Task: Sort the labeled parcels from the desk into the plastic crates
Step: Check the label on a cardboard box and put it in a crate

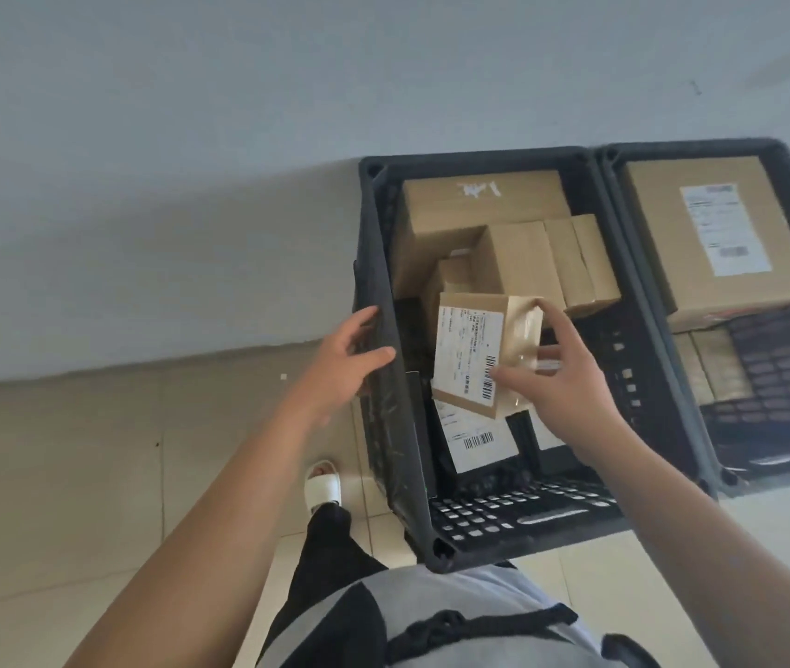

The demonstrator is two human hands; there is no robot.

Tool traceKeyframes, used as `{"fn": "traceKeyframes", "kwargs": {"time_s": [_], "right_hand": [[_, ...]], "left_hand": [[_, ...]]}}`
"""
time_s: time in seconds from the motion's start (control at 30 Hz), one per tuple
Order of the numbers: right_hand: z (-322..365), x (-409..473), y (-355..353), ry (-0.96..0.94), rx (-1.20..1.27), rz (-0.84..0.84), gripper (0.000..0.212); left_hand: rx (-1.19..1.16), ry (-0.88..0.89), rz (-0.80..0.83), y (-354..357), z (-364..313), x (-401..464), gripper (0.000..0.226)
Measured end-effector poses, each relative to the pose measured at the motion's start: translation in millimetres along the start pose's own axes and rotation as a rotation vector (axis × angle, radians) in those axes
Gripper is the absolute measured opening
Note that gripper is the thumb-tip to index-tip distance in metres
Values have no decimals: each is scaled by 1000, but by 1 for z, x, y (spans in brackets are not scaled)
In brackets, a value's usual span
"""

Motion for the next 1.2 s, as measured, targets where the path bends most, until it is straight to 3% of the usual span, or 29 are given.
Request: {"fn": "traceKeyframes", "kwargs": {"time_s": [0.27, 0.77, 1.2], "right_hand": [[28, 61, 86, -62, -301, -86, 98], [28, 111, 156, -75, -857, 86, 55], [4, 112, 165, -244, -877, 259, 46]], "left_hand": [[178, 50, -9, -2, -1, 9, 67], [135, 13, -126, 2, 4, -4, 58], [72, -39, -193, 9, -4, -17, 54]]}}
Point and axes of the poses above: each hand's wrist, its own x-axis towards the middle knuckle, its own y-axis out of the palm, z = x × y, the point moved 6 cm from there along x, towards the middle knuckle, and after that the axes turned 2 degrees about x, right-handed, at the moved point
